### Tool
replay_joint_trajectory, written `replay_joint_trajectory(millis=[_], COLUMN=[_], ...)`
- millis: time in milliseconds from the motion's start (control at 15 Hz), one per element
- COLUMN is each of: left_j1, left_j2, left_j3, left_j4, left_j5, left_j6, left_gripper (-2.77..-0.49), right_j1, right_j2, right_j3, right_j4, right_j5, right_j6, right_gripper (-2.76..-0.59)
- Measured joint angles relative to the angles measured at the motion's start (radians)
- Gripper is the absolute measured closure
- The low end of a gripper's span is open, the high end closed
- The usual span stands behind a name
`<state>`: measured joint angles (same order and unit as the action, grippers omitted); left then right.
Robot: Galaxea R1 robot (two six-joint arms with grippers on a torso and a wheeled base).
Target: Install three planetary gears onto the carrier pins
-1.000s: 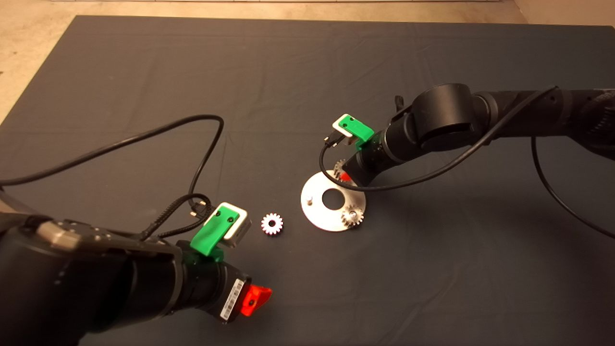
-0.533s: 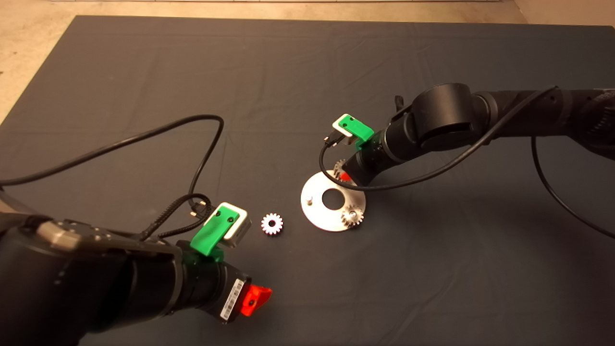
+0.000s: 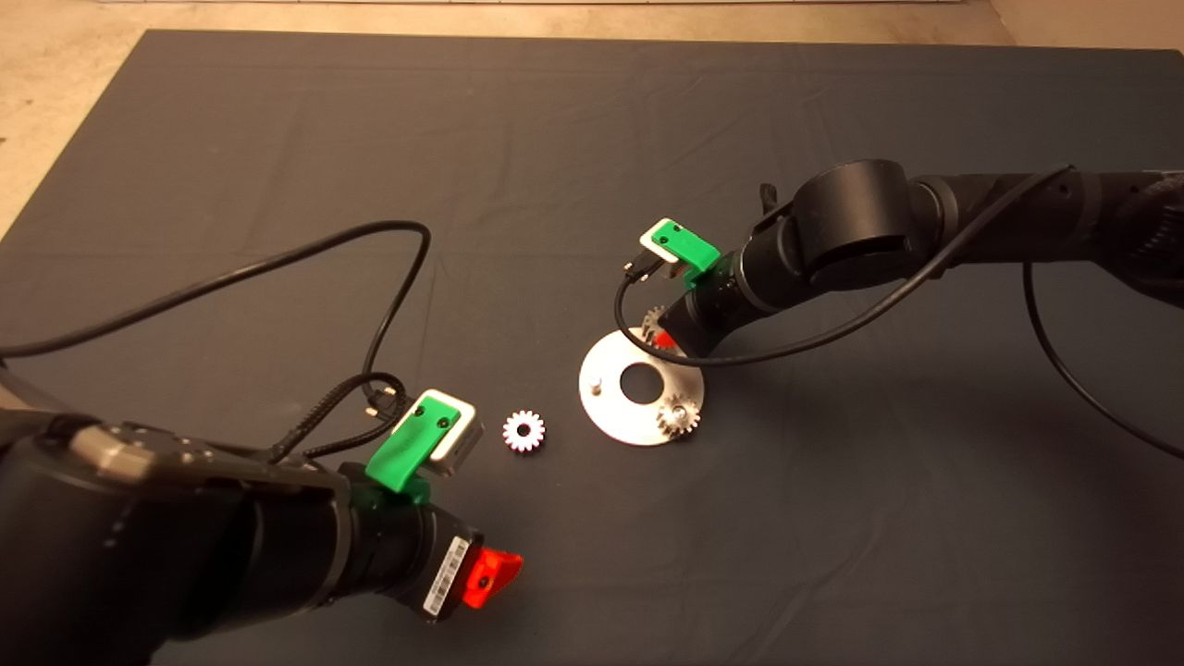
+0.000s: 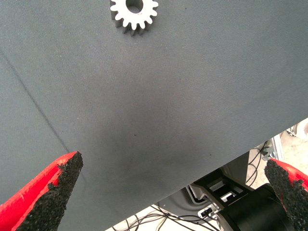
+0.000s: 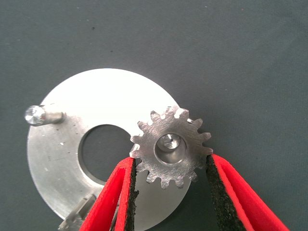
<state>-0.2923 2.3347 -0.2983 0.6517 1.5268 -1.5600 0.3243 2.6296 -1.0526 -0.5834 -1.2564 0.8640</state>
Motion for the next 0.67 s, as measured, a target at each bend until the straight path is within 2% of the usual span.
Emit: replay_joint_trajectory(millis=[333, 667], left_j1=[-0.005, -0.005], left_j2=[0.0, 0.0], left_j3=[0.0, 0.0], left_j4=[0.0, 0.0], left_j5=[0.0, 0.0], left_j6=[0.0, 0.0], left_gripper=[-2.75, -2.75], right_j1=[-0.012, -0.011], right_j2=[0.003, 0.003], right_j3=[-0.013, -0.014], right_j4=[-0.012, -0.012], right_j5=[-0.002, -0.001], right_j6=[0.0, 0.0], right_gripper=[-0.95, -0.95])
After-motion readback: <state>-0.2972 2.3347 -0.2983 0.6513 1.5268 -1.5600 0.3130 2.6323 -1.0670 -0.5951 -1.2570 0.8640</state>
